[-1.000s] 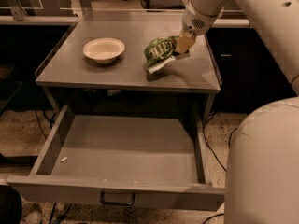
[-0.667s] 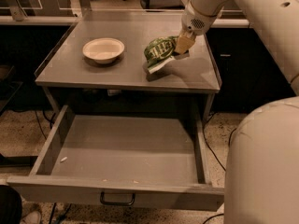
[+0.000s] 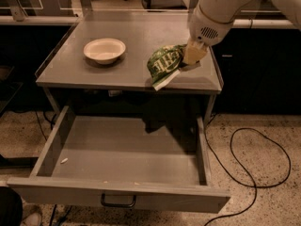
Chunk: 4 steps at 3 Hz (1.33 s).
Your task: Place green jalapeno chip bag into top drawer
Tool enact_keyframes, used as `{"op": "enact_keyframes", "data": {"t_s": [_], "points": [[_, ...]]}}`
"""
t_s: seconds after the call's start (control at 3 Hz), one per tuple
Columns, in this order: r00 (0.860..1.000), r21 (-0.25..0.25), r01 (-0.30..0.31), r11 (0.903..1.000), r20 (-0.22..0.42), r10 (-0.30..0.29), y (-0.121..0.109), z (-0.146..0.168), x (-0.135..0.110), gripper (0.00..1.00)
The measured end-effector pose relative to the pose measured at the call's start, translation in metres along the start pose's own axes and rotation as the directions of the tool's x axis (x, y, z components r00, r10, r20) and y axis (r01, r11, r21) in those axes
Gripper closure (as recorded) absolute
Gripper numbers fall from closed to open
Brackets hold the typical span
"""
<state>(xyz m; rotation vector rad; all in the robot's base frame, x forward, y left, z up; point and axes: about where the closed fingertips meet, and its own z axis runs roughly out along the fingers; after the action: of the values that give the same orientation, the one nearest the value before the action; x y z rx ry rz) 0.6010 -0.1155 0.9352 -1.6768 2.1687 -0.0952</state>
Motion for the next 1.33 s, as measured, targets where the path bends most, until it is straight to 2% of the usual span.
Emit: {"op": "enact_keyframes", "data": {"t_s": [0.33, 0.67, 1.0, 1.33], "points": [[1.0, -0.002, 0.008, 1.0, -0.002, -0.008, 0.003, 0.0, 0.001, 1.0], [1.0, -0.035, 0.005, 0.9994, -0.004, -0.005, 0.025, -0.001, 0.005, 1.0], [1.0, -0.107, 0.006, 0.9943, -0.015, -0.008, 0.079, -0.001, 0.005, 1.0], [1.0, -0.162, 0.014, 0.9867, -0.022, -0.018, 0.111, 0.007, 0.003, 1.0]]}}
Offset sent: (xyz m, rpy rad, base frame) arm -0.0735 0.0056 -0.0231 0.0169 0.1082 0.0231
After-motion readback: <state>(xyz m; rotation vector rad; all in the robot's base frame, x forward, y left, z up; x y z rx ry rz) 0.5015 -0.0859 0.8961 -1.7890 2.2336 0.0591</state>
